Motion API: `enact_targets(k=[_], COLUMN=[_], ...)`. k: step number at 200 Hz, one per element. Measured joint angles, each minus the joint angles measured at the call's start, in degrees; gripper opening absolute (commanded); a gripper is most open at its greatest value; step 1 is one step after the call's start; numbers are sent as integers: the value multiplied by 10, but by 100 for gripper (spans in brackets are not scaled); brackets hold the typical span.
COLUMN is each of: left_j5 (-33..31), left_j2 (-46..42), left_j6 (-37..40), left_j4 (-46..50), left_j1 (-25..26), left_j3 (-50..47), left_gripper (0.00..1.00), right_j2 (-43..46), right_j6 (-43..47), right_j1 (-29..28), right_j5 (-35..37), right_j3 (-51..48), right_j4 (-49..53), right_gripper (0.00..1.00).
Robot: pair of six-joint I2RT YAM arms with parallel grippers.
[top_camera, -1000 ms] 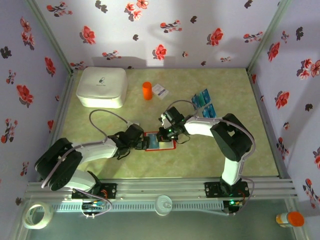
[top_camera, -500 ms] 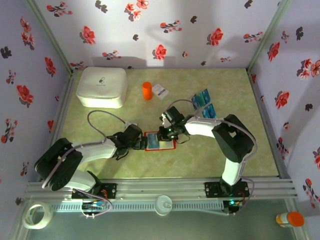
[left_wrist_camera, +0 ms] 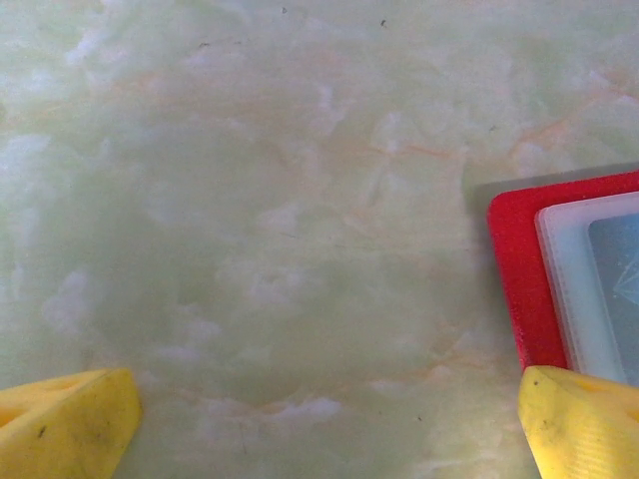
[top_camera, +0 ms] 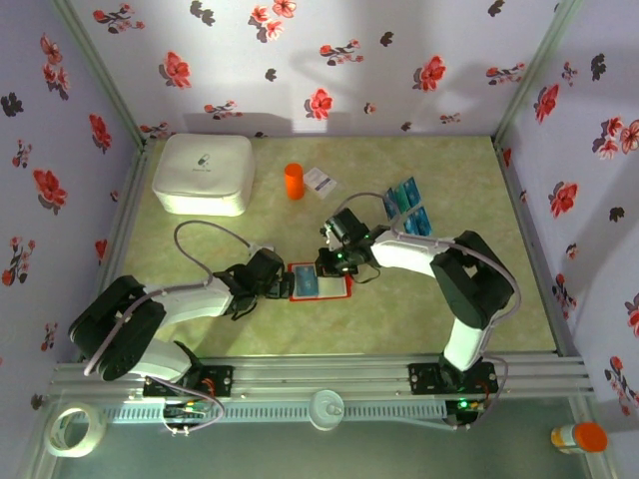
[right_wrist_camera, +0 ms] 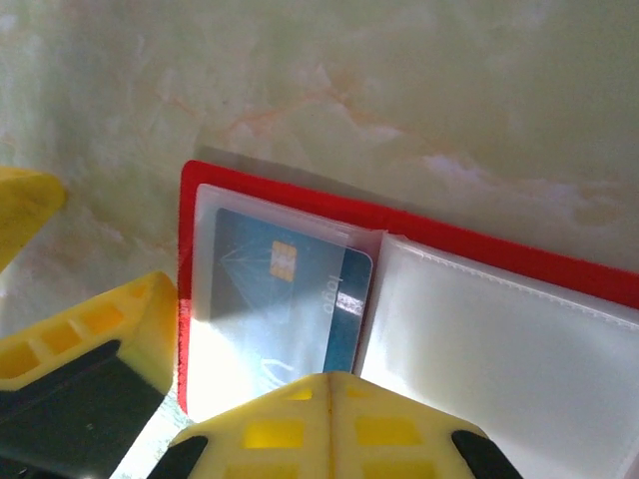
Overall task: Put the credit cards into the card holder
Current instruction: Insert the credit card into the card slot.
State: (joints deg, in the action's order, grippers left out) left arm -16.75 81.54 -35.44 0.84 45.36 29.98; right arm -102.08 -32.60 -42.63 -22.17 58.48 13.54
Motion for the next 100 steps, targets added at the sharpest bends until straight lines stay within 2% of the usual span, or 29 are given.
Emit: enact_targets(k=[100], left_j5=[-2], left_j2=[0], left_j6=[0], left_j4=[-3], left_j1=[0], left_j3=[-2], left_gripper=[99], right_j2=[-53], right_j6=[-2], right_j1=[-35], right_j5=[1], right_j3=[34], right_j4=[-3], right_gripper=[7])
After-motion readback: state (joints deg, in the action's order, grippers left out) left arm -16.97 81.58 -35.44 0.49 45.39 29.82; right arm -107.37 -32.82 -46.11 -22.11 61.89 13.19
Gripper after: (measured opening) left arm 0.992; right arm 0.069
